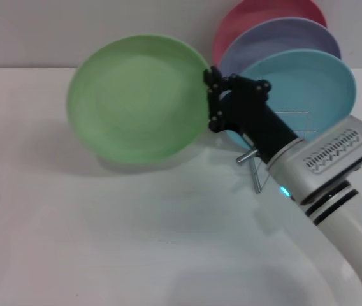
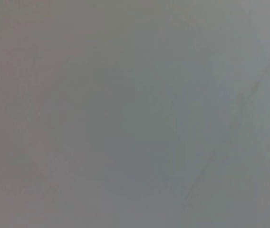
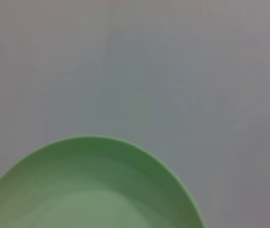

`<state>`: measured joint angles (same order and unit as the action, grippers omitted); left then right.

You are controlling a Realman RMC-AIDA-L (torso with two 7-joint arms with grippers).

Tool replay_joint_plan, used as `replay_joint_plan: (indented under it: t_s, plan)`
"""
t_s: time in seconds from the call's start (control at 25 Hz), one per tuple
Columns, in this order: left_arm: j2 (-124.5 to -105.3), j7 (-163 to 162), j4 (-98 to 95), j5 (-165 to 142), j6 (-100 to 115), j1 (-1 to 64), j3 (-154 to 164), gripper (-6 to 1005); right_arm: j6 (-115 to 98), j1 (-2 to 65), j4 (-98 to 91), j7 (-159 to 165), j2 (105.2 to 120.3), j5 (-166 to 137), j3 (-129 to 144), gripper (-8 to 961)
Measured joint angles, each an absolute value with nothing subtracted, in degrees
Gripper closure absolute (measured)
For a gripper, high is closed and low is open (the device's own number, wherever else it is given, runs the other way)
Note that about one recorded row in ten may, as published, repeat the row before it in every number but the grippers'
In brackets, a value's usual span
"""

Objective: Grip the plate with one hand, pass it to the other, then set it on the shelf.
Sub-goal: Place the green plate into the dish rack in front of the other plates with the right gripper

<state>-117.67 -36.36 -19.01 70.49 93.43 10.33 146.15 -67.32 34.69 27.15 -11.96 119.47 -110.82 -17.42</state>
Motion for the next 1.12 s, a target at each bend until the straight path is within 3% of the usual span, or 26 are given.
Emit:
replay_joint_plan:
  t_s: [0.28, 1.0, 1.12]
  plan:
    - [-116.61, -45.0, -18.4, 70.5, 94.9, 11.2, 145.4, 523, -77.0, 33.2, 23.3, -12.1, 119.36, -111.2, -16.8, 937]
    - [-116.40, -53.0, -16.9, 70.0, 93.8, 12.2, 145.6, 522, -106.1, 22.3, 14.6, -17.4, 119.09, -114.3, -17.3, 938]
    - [-116.92, -53.1, -16.0, 68.7, 93.7, 12.4, 145.3, 466, -108.1, 21.4, 11.8, -17.2, 119.09, -114.2, -17.3, 938]
